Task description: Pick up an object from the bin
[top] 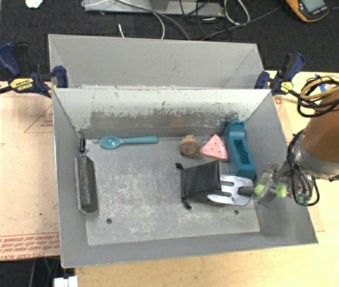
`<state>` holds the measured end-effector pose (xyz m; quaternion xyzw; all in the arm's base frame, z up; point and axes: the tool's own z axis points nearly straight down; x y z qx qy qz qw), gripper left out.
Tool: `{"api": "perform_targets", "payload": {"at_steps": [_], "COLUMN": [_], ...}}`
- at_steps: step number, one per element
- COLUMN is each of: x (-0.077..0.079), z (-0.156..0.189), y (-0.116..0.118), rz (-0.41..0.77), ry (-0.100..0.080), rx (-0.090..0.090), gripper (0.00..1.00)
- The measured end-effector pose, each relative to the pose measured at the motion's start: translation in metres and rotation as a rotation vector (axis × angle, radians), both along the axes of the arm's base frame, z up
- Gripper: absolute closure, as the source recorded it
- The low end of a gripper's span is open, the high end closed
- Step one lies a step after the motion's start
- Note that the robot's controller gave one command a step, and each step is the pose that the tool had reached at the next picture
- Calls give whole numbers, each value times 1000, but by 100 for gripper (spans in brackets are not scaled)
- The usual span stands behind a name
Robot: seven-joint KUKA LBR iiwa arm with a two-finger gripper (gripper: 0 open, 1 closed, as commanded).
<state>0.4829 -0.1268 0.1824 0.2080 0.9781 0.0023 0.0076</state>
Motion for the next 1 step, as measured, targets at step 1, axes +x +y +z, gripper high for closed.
{"api": "perform_targets", "payload": {"at_steps": [1], "x": [1], "z": [14], "y": [0], "rz": [1], "ry": [-1], "rx": [0], "gripper": [100]}}
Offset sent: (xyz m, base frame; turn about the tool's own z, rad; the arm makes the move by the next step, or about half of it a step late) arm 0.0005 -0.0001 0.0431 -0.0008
